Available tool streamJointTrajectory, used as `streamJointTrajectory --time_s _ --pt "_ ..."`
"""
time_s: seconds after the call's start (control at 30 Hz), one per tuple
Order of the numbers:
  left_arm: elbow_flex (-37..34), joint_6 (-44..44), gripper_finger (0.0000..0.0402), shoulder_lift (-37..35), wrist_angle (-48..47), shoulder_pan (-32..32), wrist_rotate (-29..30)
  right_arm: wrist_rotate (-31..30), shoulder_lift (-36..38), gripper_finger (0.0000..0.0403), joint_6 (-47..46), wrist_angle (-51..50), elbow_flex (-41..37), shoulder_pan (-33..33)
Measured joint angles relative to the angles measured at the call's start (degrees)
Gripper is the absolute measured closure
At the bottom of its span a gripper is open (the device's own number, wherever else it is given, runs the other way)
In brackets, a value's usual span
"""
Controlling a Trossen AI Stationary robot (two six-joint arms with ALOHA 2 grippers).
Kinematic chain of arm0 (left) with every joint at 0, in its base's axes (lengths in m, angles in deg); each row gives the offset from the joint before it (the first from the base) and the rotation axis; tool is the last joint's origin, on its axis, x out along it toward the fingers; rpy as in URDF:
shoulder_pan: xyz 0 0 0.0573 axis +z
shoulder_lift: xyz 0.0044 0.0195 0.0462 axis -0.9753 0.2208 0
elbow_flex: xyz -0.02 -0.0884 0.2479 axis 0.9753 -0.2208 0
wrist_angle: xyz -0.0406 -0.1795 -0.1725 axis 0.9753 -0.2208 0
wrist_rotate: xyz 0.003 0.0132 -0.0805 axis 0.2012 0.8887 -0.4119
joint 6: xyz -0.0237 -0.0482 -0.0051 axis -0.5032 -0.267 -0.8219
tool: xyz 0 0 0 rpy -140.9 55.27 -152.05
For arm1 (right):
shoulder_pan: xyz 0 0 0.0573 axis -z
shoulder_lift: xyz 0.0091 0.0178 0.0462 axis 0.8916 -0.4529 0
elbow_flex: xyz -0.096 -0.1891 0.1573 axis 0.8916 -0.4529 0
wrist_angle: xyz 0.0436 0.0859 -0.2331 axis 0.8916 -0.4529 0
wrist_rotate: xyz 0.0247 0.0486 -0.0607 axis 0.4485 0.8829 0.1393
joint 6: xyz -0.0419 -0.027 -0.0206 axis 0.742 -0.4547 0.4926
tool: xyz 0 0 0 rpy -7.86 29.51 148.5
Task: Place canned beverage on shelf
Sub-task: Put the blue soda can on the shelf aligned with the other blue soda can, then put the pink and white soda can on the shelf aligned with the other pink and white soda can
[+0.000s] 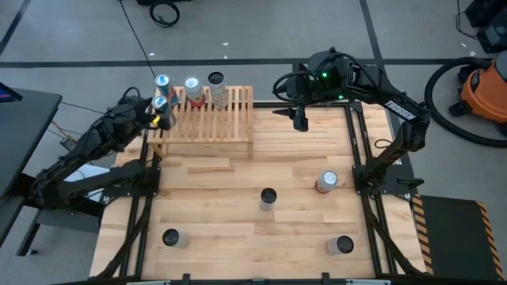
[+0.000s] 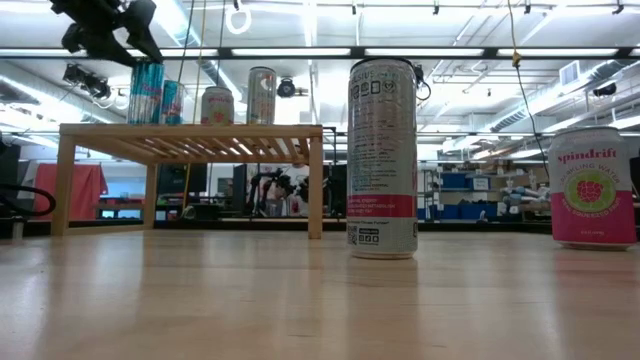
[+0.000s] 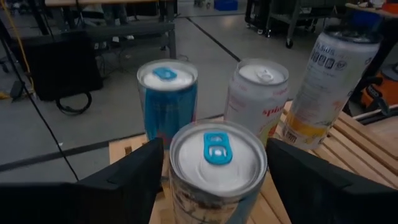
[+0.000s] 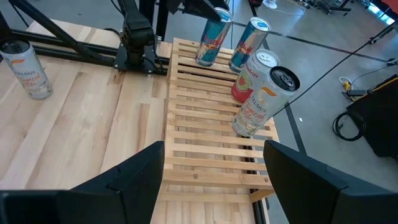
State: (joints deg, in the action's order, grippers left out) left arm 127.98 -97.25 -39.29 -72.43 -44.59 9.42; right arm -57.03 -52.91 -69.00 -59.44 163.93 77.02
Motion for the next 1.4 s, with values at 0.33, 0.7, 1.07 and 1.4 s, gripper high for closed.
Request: streamJointTrajectory --time_s 0.33,0.7,1.07,1.4 --pt "7.2 1.7 0.0118 0.0 -0.2 0.0 -0.2 0.0 -0.1 0.0119 0.0 1.2 0.0 0.0" --pt "15.4 1.9 0.0118 0.0 -0.2 -0.1 -12.5 2.8 -6.3 0.0119 0.0 6.9 0.0 -0.1" --pt "16.7 8.0 0.0118 0.0 -2.8 -0.1 -17.3 3.1 -18.4 0.0119 1.6 25.9 0.0 -0.1" --pt "16.7 9.2 0.0118 0.0 -3.5 -0.1 -18.0 4.5 -28.7 0.0119 4.5 42.2 0.0 -0.1"
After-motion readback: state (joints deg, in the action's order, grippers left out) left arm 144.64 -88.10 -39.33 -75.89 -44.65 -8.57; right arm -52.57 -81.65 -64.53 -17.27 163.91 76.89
